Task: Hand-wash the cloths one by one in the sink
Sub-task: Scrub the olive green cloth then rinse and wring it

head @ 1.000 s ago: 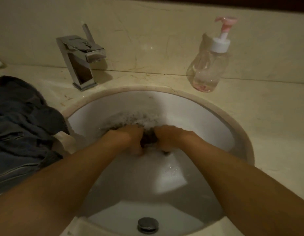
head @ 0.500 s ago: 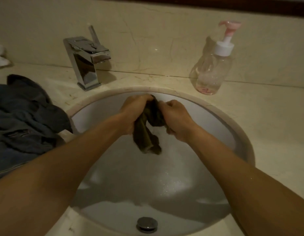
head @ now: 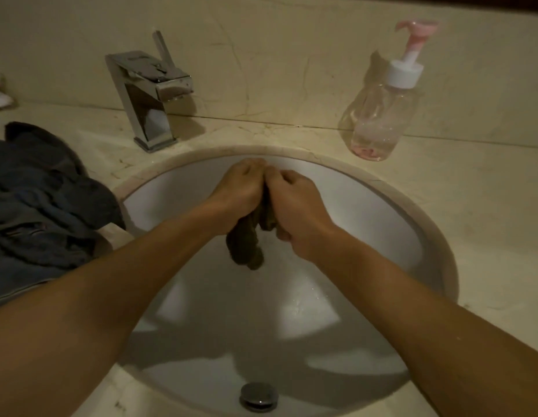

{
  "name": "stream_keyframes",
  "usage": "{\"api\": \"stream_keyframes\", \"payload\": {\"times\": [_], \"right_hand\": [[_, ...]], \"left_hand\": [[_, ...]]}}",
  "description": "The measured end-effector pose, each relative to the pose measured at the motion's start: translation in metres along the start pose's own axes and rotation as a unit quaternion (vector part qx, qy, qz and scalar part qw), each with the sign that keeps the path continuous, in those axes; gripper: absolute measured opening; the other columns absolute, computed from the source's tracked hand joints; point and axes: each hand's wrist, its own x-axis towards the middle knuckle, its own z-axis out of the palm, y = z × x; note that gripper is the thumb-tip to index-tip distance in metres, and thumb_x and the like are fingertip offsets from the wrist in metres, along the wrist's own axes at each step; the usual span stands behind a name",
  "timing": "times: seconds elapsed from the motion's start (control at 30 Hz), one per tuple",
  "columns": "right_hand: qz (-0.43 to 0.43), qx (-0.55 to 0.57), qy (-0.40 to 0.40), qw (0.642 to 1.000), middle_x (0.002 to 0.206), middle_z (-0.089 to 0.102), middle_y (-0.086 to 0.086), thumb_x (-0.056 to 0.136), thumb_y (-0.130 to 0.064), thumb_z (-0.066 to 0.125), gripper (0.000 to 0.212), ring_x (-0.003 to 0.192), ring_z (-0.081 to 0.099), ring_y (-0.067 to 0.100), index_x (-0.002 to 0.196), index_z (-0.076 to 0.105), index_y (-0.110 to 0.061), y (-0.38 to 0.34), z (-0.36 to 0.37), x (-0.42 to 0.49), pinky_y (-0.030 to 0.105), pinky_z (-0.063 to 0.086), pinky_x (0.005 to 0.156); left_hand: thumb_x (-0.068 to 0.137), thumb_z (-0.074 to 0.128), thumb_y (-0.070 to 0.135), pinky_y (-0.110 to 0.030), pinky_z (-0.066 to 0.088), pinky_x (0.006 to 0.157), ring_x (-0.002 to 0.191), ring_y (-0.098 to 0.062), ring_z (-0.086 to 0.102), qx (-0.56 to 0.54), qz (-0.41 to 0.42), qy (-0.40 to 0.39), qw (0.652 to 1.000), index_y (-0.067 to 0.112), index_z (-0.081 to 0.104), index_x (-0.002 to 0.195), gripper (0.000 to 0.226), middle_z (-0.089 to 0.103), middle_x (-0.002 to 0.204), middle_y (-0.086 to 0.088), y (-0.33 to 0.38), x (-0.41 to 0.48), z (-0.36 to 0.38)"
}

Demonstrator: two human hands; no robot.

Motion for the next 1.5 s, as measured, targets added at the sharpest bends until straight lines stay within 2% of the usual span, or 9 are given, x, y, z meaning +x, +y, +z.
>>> {"api": "stream_keyframes", "payload": {"times": [0.1,0.3,0.53,0.7,0.97,1.13,1.27,1.37,1.5], "right_hand": [[-0.049,-0.038,0.010,0.998,0.099,0.067,0.001,0.108,-0.046,0.045,0.032,0.077,0.062,0.014,0.126,0.060,-0.025,0.002,0.001,0.003,0.019,0.045,0.049],[0.059,0.109,0.068,0.990,0.096,0.075,0.009,0.106,-0.034,0.046,0.029,0.089,0.073,0.022,0.107,0.069,-0.017,0.001,-0.015,0.016,0.035,0.062,0.070],[0.035,0.027,0.031,0.999,0.109,0.070,0.010,0.108,-0.039,0.044,0.033,0.073,0.062,0.017,0.131,0.060,-0.022,0.002,0.004,0.006,0.021,0.044,0.042],[0.100,0.170,0.078,0.977,0.097,0.074,0.013,0.104,-0.030,0.053,0.027,0.084,0.072,0.025,0.112,0.069,-0.011,0.000,-0.011,0.009,0.031,0.056,0.057],[0.134,-0.045,-0.107,0.984,0.063,0.046,0.004,0.105,-0.038,0.053,0.030,0.040,0.038,0.008,0.087,0.059,-0.014,-0.007,-0.023,0.012,0.016,0.026,0.036],[0.064,-0.493,-0.109,0.861,0.084,0.065,0.006,0.097,-0.062,0.056,0.049,0.068,0.061,0.019,0.096,0.063,-0.013,0.017,-0.053,0.032,0.026,0.043,0.056],[-0.031,-0.586,-0.155,0.795,0.134,0.056,0.012,0.093,-0.021,0.066,0.049,0.118,0.059,0.034,0.140,0.056,-0.013,0.026,-0.045,0.036,0.041,0.054,0.097],[-0.029,-0.571,-0.288,0.768,0.126,0.066,0.009,0.089,-0.019,0.064,0.043,0.110,0.064,0.033,0.132,0.064,-0.017,0.040,-0.031,0.038,0.042,0.055,0.093],[0.001,-0.623,-0.298,0.723,0.152,0.046,0.008,0.090,-0.019,0.068,0.086,0.129,0.054,0.031,0.163,0.022,-0.024,0.057,-0.033,0.042,0.040,0.051,0.100]], "left_hand": [[0.108,0.035,0.039,-0.036,0.056,0.061,0.066,-0.020,0.066,0.005,0.004,0.011,1.000,0.028,0.061,0.106,0.027,0.069,0.090,-0.014,-0.002,0.000,0.000],[0.108,0.031,0.042,-0.042,0.041,0.114,0.130,-0.017,0.051,0.013,0.085,-0.043,0.995,0.033,0.040,0.150,0.043,0.051,0.144,0.000,0.003,-0.011,0.027],[0.110,0.032,0.038,-0.023,0.051,0.053,0.072,-0.011,0.064,-0.018,0.017,0.022,0.999,0.025,0.055,0.124,0.030,0.064,0.098,-0.002,0.005,-0.009,0.006],[0.109,0.032,0.039,-0.038,0.037,0.115,0.135,-0.018,0.046,0.019,0.076,0.027,0.997,0.025,0.045,0.147,0.042,0.048,0.148,0.000,0.011,-0.011,0.023],[0.108,0.031,0.037,-0.033,0.042,0.081,0.088,-0.011,0.055,0.242,0.010,0.005,0.970,0.018,0.057,0.109,0.033,0.059,0.104,0.000,-0.017,0.023,-0.007],[0.100,0.043,0.053,-0.043,0.049,0.095,0.107,-0.026,0.059,0.500,0.041,-0.061,0.863,0.018,0.058,0.121,0.044,0.061,0.118,-0.005,-0.045,0.020,-0.014],[0.093,0.064,0.030,-0.041,0.050,0.092,0.110,-0.030,0.056,0.565,0.051,-0.105,0.817,0.017,0.057,0.122,0.032,0.056,0.127,-0.010,-0.035,0.012,-0.016],[0.091,0.062,0.029,-0.035,0.049,0.071,0.084,-0.026,0.060,0.573,0.048,-0.198,0.794,0.018,0.062,0.095,0.012,0.065,0.100,-0.007,-0.037,0.010,-0.007],[0.087,0.065,0.053,-0.041,0.052,0.093,0.108,-0.023,0.060,0.633,0.009,-0.243,0.735,0.025,0.057,0.124,0.047,0.058,0.126,-0.003,-0.052,0.016,-0.007]]}}
